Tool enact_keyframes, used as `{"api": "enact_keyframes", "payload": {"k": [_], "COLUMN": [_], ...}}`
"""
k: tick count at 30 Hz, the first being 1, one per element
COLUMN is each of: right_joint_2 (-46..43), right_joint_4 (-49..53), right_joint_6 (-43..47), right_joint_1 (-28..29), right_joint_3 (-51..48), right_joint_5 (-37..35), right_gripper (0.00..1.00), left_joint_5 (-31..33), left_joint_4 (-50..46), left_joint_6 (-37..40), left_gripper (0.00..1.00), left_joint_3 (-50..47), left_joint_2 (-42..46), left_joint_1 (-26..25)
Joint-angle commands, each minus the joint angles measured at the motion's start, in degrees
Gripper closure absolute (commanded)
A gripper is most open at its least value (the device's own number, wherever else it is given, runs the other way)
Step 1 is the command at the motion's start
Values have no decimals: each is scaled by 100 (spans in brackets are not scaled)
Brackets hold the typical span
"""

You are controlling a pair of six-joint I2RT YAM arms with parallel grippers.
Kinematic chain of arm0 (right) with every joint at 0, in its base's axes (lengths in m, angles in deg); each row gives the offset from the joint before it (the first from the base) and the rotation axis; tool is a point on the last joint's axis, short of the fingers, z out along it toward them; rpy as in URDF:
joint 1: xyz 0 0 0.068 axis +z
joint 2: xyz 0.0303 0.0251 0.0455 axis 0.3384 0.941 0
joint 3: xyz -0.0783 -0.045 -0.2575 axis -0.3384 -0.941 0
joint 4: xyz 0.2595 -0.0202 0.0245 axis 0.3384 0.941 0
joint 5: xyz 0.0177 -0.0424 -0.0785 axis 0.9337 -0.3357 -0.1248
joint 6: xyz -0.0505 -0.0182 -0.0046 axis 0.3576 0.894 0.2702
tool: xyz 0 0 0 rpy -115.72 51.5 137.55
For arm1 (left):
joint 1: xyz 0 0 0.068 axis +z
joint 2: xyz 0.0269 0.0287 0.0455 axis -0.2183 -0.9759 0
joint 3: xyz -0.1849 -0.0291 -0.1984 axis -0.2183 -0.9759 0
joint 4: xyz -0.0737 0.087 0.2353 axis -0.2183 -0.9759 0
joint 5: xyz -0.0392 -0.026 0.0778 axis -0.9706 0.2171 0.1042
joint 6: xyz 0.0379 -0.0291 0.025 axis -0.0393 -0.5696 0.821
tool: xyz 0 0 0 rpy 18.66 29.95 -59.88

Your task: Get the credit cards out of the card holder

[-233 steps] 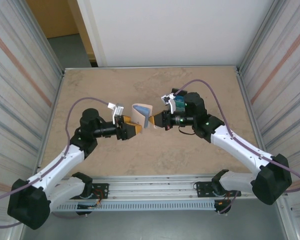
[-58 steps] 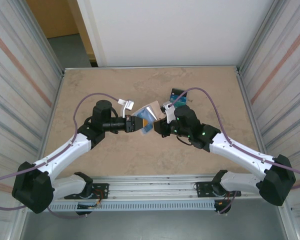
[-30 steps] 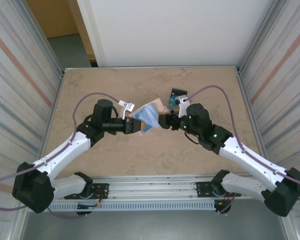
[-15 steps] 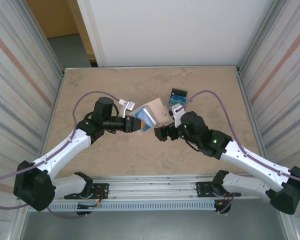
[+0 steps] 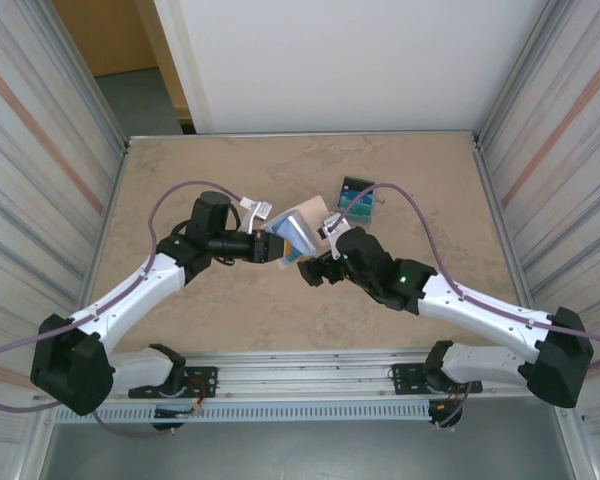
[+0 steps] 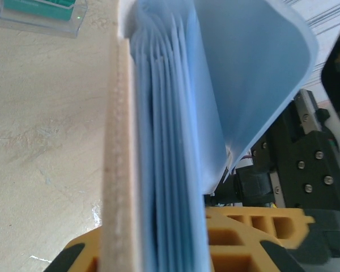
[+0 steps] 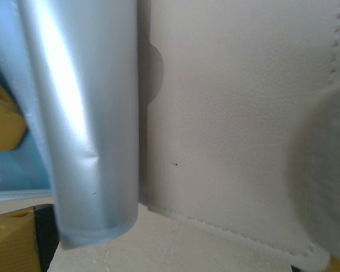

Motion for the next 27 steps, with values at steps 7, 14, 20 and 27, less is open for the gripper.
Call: {"api": "enact_keyframes", "payload": {"k": [7,14,20,27], "right_joint_2": [70,-417,-466,-223], "right_joint_4": [-107,-245,-94,247], "right_joint_6": [-272,-592,-864,-1157], "right_joint_1": [-259,-651,-853,-1162], "right_joint_3": [164,-85,-104,67], "right_joint_5": [-350,150,126,227], "right_gripper": [1,0,2,14], "left_joint_5": [-355,-437,-532,-684], "left_joint_4": [-9,-109,-94,-59], "left_joint_6": [80,154,170,187], "left_gripper": [86,86,86,86], "left_joint_3": [49,58,62,27], "left_joint_2": [-48,-185,-231,-188], "left_joint_1": [46,48,46,28]}}
